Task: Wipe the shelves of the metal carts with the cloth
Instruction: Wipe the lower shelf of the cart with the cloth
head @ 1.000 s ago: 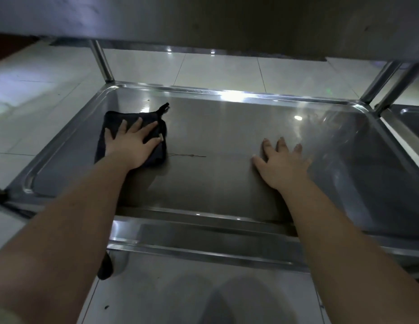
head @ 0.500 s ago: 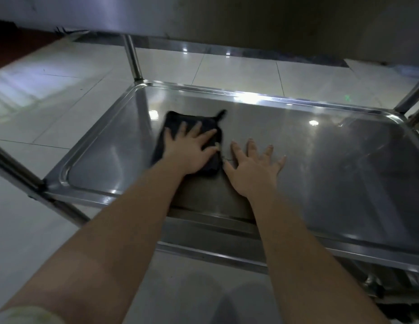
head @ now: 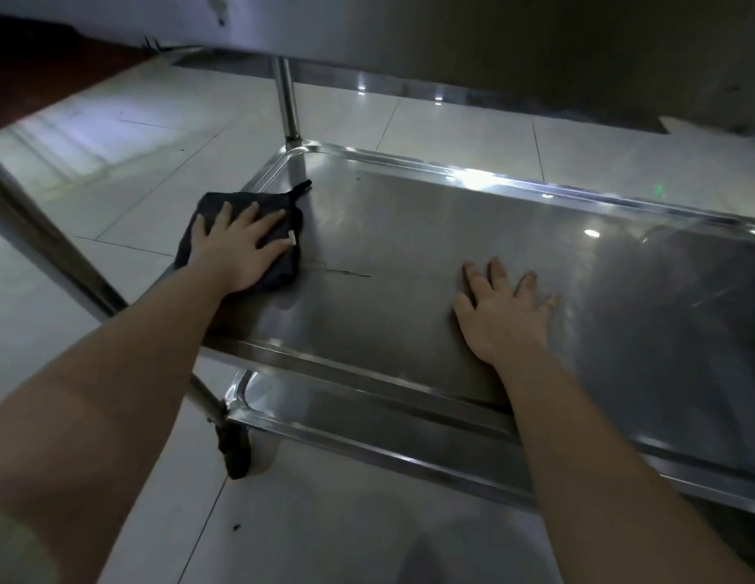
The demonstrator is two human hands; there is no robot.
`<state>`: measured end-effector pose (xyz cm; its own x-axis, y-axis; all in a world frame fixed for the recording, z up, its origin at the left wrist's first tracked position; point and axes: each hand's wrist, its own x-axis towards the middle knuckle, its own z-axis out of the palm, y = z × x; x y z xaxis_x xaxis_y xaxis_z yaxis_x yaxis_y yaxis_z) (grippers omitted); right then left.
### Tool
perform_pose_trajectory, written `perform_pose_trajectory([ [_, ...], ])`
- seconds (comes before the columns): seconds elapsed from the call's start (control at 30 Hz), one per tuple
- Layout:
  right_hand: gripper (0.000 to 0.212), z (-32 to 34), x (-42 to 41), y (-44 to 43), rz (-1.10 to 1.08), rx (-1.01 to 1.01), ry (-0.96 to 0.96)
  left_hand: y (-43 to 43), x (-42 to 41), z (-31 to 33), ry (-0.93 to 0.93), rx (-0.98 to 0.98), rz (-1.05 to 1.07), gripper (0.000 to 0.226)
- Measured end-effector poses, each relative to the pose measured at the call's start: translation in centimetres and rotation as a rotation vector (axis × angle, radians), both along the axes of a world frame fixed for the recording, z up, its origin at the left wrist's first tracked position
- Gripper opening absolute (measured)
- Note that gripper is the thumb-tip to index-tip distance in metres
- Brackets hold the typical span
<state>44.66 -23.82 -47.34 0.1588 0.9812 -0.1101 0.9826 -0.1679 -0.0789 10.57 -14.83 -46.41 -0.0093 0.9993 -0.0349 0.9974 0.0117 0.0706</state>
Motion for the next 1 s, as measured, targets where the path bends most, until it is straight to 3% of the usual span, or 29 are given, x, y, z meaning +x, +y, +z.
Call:
perform_pose_trajectory([
  [0.2, 0.059, 0.0, -0.2, -0.1, -0.006, -0.012, -0.026, -4.8, 1.4, -0.4, 0.001, -0.032, -0.061, 0.057],
  [0.47, 0.061, 0.4, 0.7, -0.8, 0.068, -0.024, -0.007, -8.3, 17.3, -0.7, -0.055, -0.022, -0.344, 0.06],
  [0.6, 0.066, 1.1, 4.0, -4.0, 0.166, -0.053, 0.094, -8.1, 16.9, -0.8, -0.086, -0.014, -0.331, 0.062],
  [0.83, 0.07, 0.9, 8.0, -9.0, 0.068, -0.072, 0.008, -8.1, 18.6, -0.5, -0.049, -0.052, -0.308, 0.062],
  [1.0, 0.065, 0.5, 8.0, -8.7, 0.075, -0.032, 0.02, -12.1, 24.8, -0.5, -0.08, -0.029, -0.49, 0.057],
])
